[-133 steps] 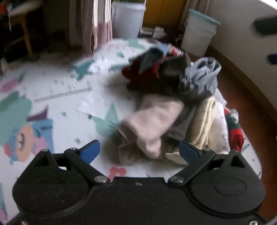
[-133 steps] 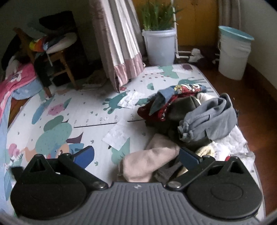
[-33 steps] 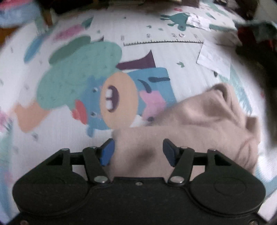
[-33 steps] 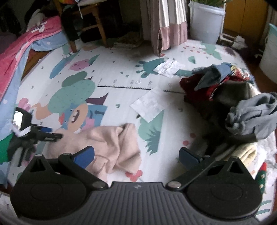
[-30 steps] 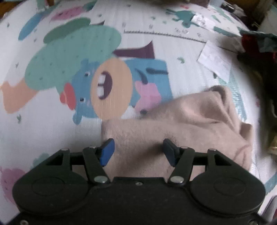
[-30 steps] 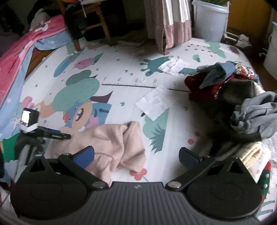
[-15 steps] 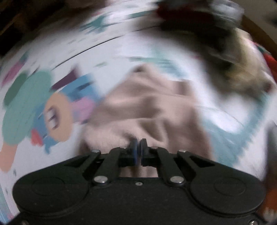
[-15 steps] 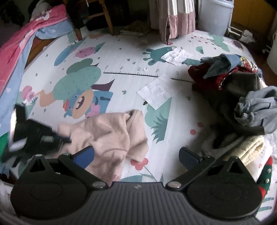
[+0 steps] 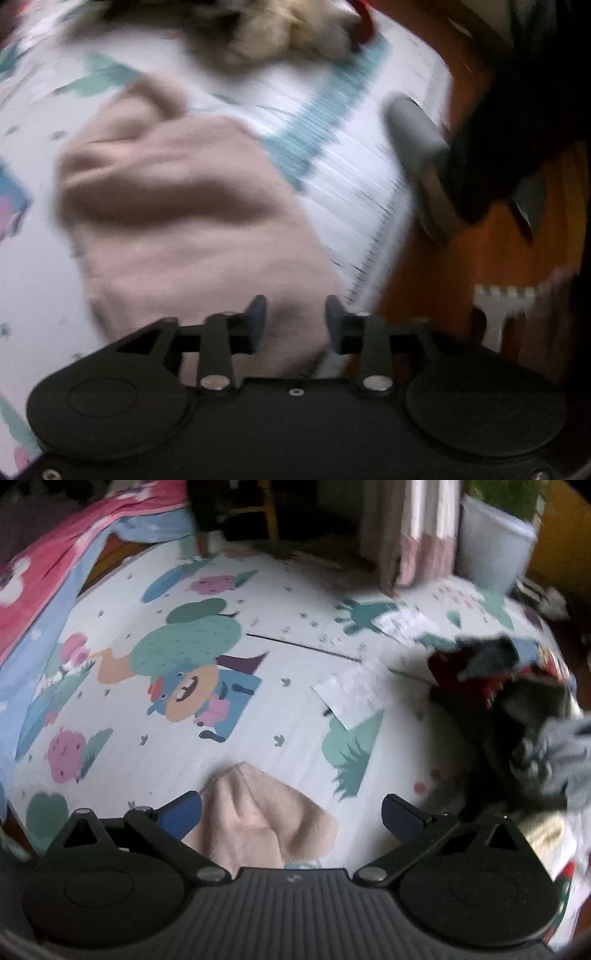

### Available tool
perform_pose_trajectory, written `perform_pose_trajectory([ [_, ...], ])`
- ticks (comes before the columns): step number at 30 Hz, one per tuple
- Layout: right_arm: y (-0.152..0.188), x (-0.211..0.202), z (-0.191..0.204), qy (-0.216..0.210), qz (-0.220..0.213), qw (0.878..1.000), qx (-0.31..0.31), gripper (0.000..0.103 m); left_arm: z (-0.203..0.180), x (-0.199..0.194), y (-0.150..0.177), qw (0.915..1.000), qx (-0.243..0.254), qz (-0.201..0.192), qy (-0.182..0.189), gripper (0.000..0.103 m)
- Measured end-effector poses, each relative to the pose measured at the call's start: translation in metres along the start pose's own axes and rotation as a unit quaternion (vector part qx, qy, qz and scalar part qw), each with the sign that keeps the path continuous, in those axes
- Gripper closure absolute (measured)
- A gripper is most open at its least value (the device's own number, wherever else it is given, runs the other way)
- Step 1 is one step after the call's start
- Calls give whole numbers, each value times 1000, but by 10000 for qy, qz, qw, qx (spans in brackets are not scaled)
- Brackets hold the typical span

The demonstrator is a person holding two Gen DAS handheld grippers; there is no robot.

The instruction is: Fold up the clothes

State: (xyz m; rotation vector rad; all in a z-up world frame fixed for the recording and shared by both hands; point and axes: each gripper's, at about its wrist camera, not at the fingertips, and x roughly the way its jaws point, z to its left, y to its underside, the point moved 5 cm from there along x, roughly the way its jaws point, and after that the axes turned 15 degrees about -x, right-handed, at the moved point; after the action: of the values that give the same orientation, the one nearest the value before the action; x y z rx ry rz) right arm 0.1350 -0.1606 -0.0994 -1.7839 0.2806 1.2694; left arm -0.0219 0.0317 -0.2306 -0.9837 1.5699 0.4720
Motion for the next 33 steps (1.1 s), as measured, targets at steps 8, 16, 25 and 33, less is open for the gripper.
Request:
perform_pose_trajectory([
  [8,2,66,35,-70,153,9804,-1964,7,112,3,6,9834,-1456,-669,-852,56],
  [16,17,144,39,-634,538,9708,-2249,9,133,30,20,9832,-1740,-373,-417,43],
  [25,3,193,103,-1380,121,9265,-3500,7,170,47,64,9731,-2300,117,-68,43],
  [33,-17,220,155,-2209,185,8786,-4230,9,176,54,78,9620,-2641,125,686,43],
])
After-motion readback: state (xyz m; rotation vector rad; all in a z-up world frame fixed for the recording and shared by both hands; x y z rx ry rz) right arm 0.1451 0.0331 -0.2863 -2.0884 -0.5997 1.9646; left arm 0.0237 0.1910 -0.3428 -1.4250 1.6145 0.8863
